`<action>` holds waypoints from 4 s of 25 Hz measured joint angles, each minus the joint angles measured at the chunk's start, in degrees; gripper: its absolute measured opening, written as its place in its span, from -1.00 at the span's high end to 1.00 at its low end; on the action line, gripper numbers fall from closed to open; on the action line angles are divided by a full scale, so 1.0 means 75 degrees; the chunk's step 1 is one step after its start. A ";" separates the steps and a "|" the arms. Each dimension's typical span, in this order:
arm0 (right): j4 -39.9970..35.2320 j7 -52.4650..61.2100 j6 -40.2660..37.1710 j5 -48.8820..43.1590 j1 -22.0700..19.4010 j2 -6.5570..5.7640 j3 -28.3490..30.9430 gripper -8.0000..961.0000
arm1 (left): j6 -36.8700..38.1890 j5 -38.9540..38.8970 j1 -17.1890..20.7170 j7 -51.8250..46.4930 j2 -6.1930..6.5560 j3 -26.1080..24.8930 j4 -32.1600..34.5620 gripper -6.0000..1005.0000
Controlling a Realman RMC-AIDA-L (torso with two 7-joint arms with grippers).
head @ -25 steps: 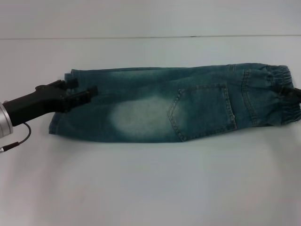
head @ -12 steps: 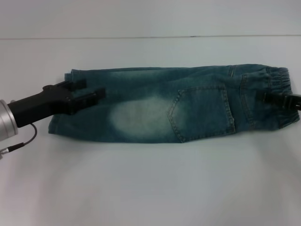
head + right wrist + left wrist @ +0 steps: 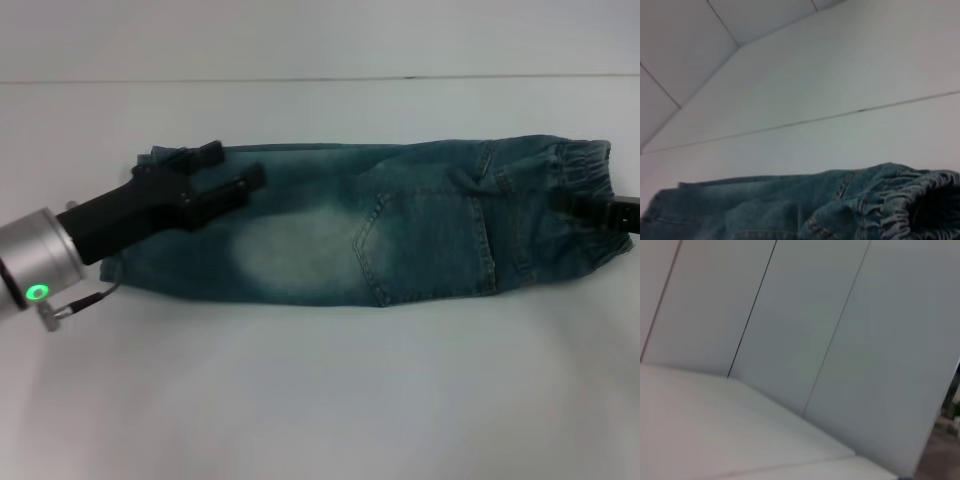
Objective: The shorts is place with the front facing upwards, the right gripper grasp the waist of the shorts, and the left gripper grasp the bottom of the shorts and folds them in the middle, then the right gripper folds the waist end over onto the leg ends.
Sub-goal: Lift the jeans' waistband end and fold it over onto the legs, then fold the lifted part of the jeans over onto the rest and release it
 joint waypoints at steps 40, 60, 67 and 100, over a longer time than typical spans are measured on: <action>-0.3915 0.2907 -0.3654 0.0005 0.2497 -0.0129 -0.0961 0.66 | -0.2967 -0.1769 -0.1638 0.9807 -0.0022 -0.1510 -0.6807 0.99; -0.1943 0.2869 -0.1195 -0.1095 0.4469 0.0553 -0.4234 0.59 | -0.2662 -0.1637 -0.1436 0.9799 -0.0021 -0.1773 -0.6916 0.99; -0.2535 0.3194 -0.1196 -0.0517 0.3830 0.0569 -0.4235 0.45 | -0.2374 -0.1637 -0.1034 0.9805 0.0002 -0.1890 -0.6721 0.99; -0.3463 -0.1308 -0.3393 0.2211 -0.1161 0.0485 -0.2355 -0.97 | 0.1653 -0.0635 0.1607 0.2876 0.0056 -0.1233 -0.1926 0.73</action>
